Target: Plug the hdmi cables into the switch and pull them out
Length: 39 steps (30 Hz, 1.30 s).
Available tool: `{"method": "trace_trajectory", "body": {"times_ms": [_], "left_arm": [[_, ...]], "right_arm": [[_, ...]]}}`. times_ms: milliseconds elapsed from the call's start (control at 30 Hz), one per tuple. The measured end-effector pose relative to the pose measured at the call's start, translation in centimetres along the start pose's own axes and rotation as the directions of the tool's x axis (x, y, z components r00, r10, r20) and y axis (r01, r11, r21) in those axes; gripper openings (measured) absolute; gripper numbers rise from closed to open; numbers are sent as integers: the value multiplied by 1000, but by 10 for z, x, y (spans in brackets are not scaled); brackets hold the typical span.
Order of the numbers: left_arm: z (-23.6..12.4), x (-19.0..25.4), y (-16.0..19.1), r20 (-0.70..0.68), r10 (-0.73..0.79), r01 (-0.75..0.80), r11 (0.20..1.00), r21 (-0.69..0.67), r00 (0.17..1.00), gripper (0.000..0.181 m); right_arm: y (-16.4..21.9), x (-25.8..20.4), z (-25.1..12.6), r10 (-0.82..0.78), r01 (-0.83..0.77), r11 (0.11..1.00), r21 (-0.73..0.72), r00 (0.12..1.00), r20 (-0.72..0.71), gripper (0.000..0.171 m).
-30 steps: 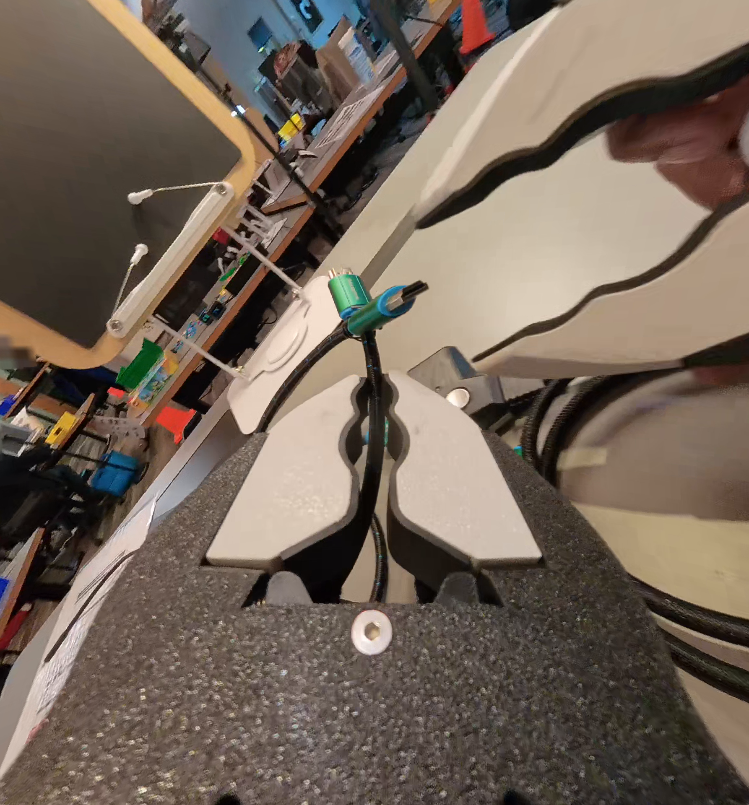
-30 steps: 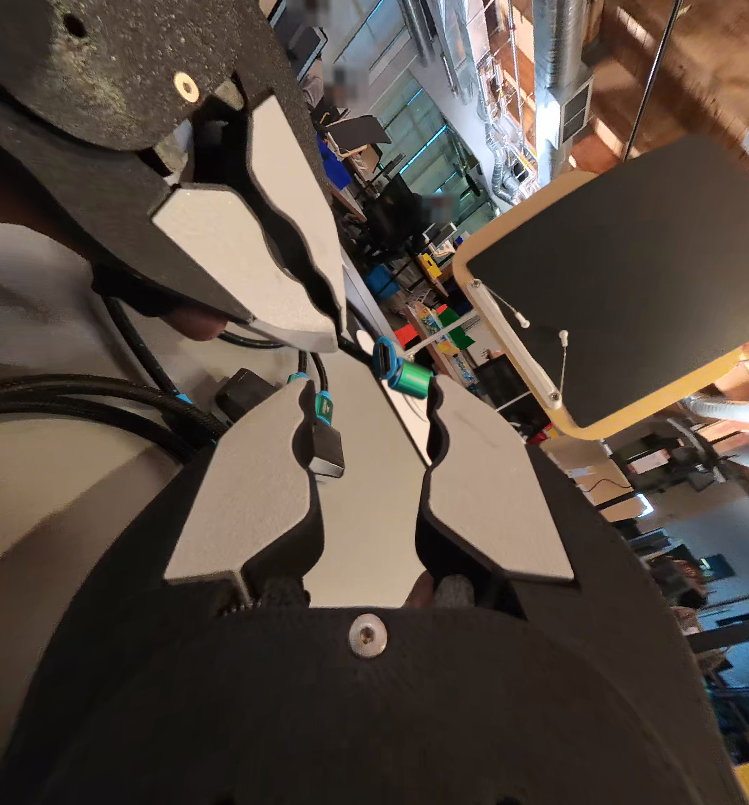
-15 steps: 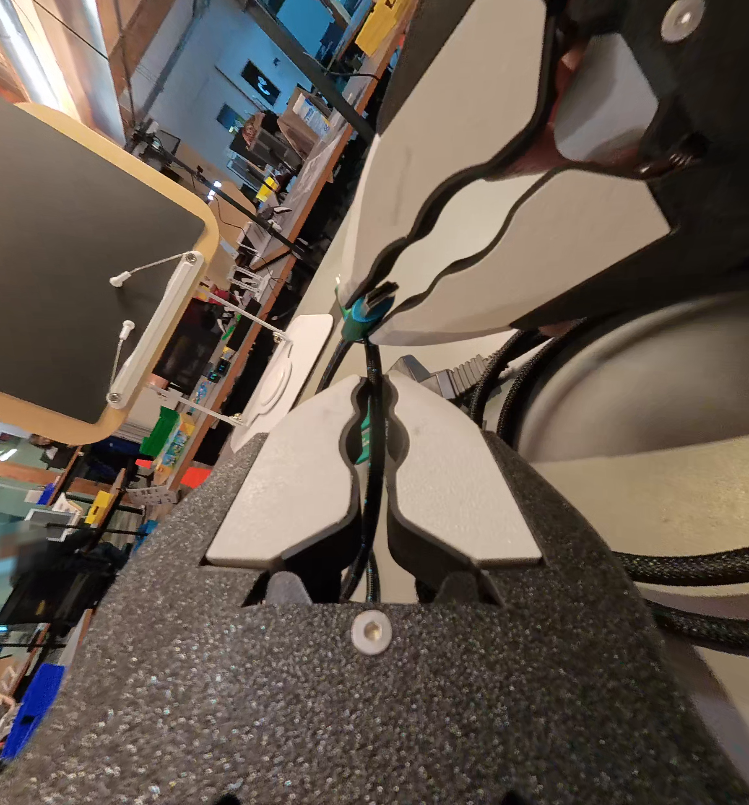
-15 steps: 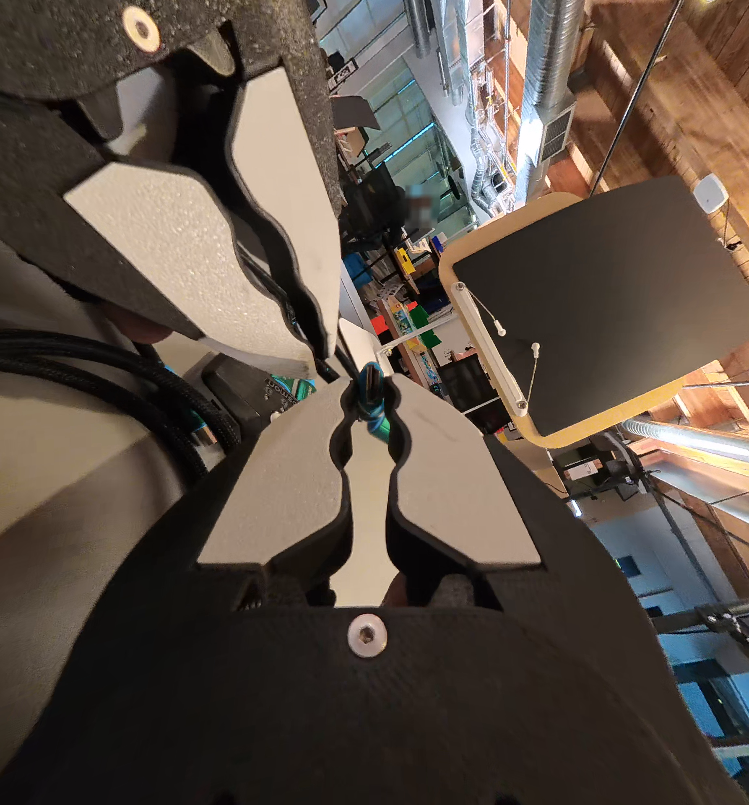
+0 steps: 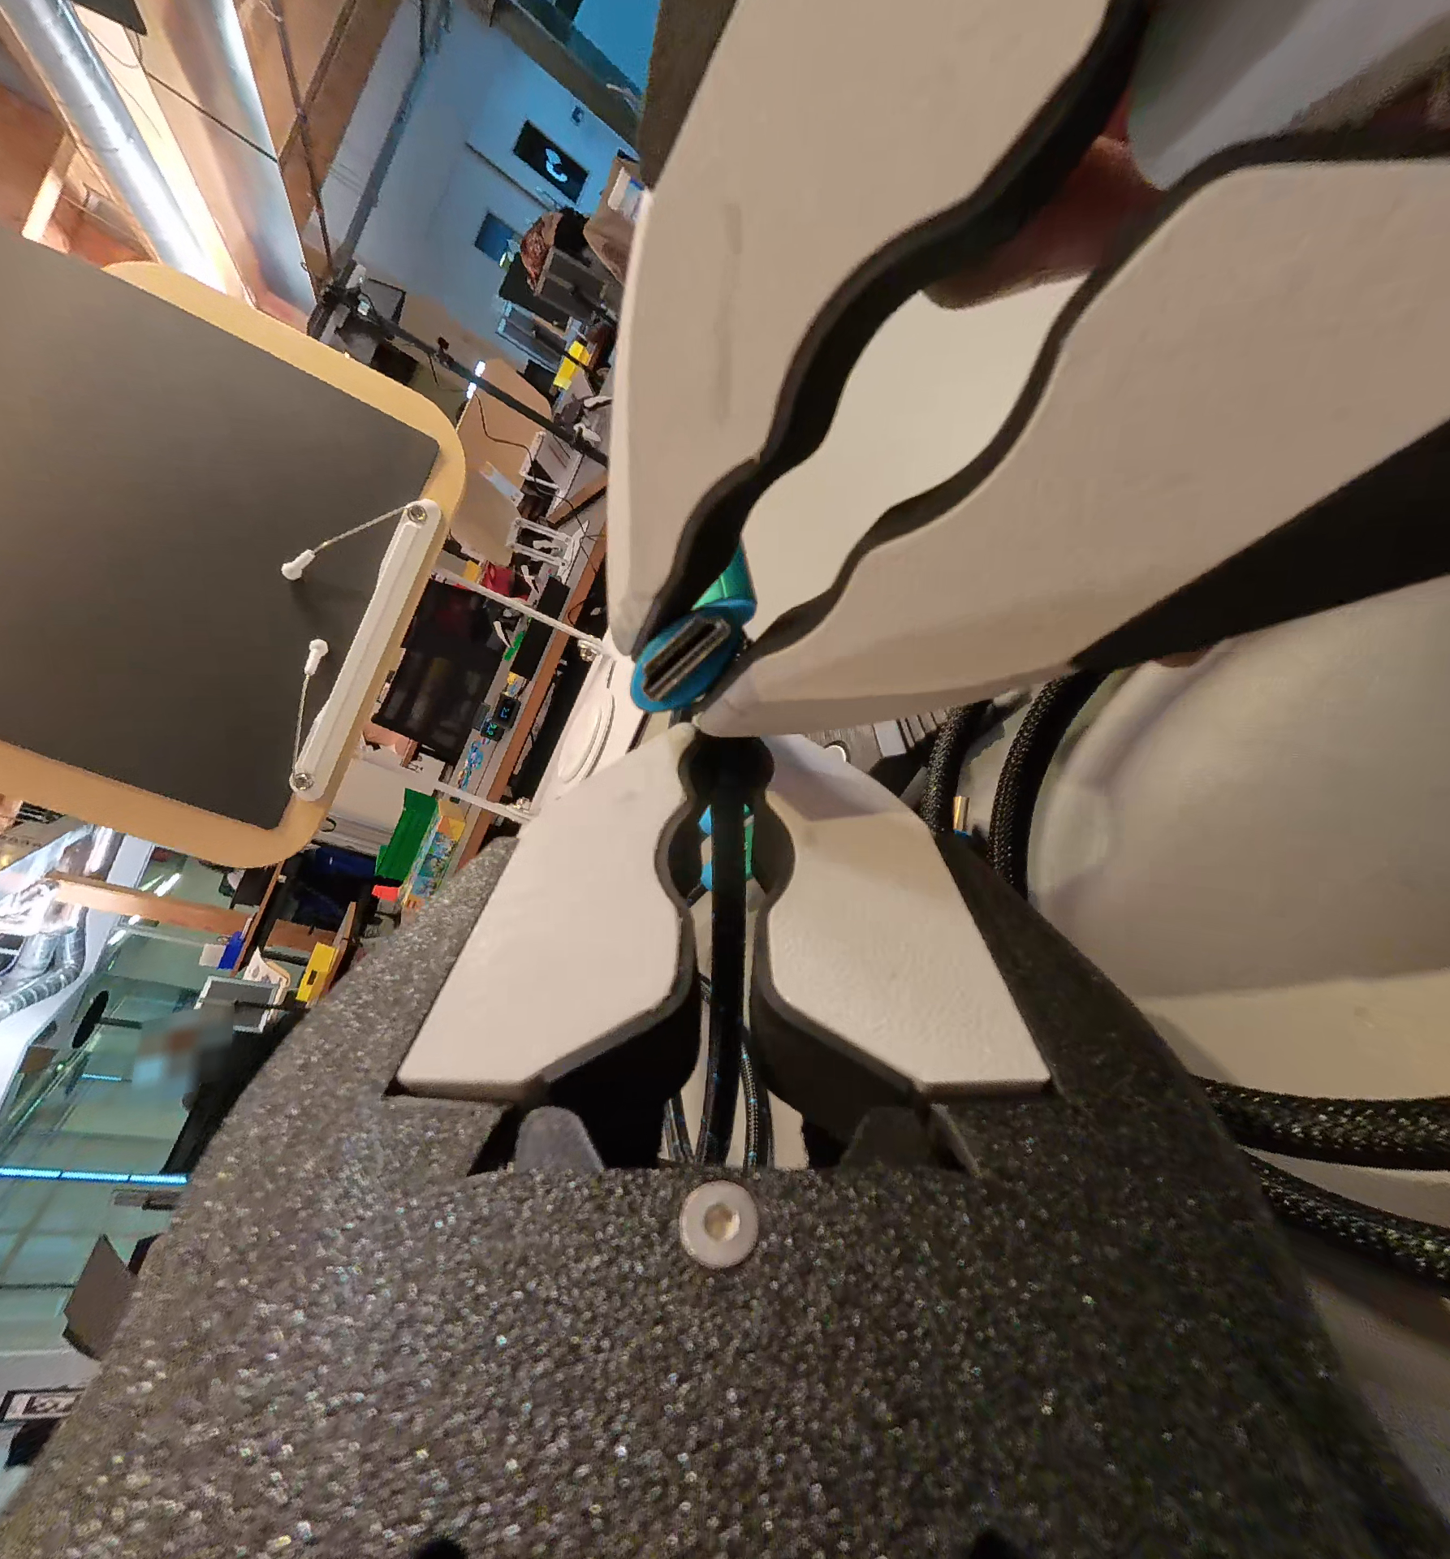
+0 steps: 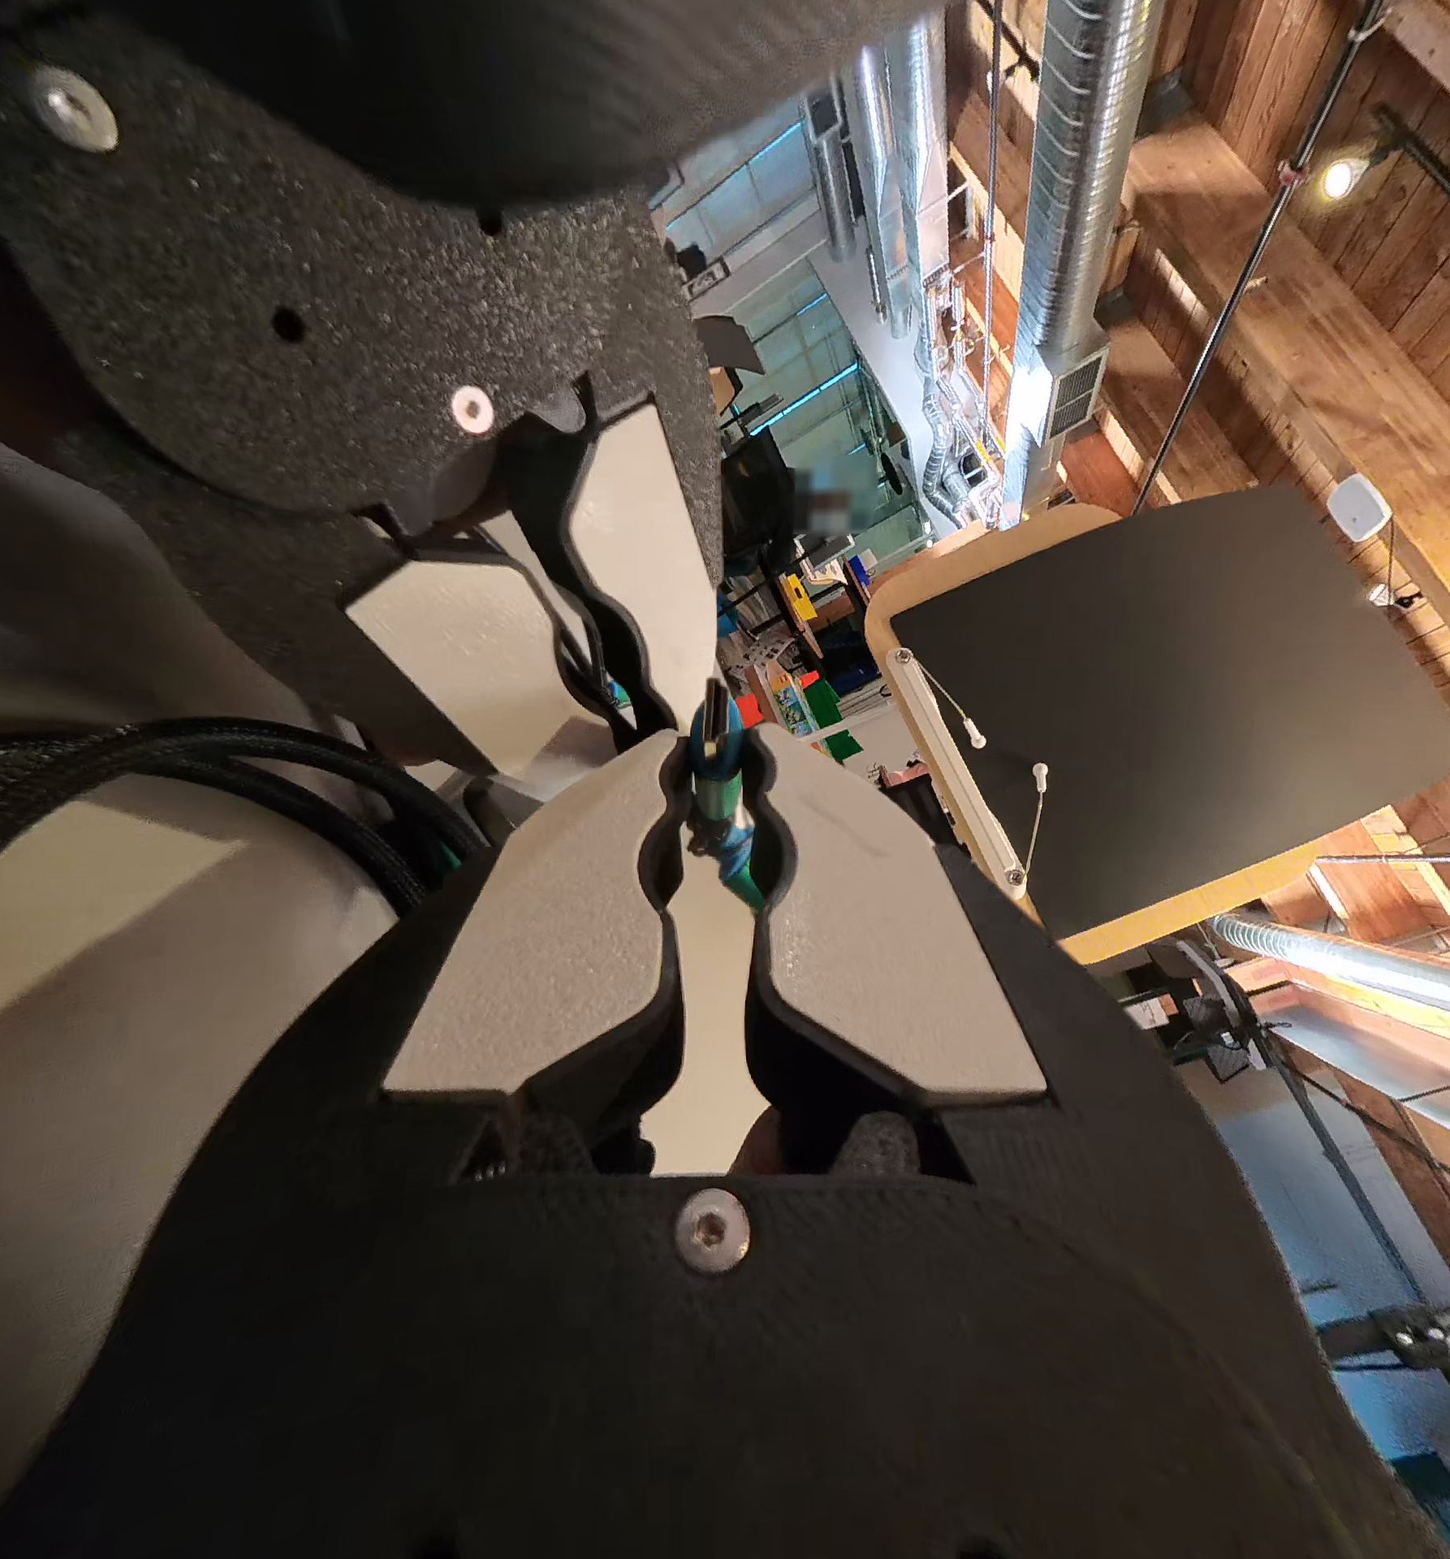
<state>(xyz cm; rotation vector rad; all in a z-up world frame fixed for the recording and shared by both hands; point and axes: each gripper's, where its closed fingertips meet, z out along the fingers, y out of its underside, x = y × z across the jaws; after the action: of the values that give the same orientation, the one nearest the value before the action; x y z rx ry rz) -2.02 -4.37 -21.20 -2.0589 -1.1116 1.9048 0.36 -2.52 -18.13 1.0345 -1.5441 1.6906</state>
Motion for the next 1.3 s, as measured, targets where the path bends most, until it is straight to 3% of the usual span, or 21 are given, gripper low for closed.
{"method": "trace_trajectory", "body": {"times_ms": [133,633,900,1067,1300], "left_arm": [[-1,-2,0,15,2,-2,1000,-10,1000,7],[-3,-9,-1,-48,-207,209,978,31,977,6],[-7,-5,-12,-104,-193,203,975,92,976,6],[-11,-16,-6,-113,-252,264,958,110,961,6],[-25,-24,-17,-199,-318,361,902,237,927,6]], "right_arm": [[-6,0,-3,-16,16,1000,24,1000,0,11],[-29,-12,-7,-46,44,997,70,999,23,13],[-32,-5,-13,-73,76,992,105,997,-30,14],[-37,4,-21,163,-176,972,157,982,91,29],[-12,14,-16,459,-486,870,85,861,220,42]]}}
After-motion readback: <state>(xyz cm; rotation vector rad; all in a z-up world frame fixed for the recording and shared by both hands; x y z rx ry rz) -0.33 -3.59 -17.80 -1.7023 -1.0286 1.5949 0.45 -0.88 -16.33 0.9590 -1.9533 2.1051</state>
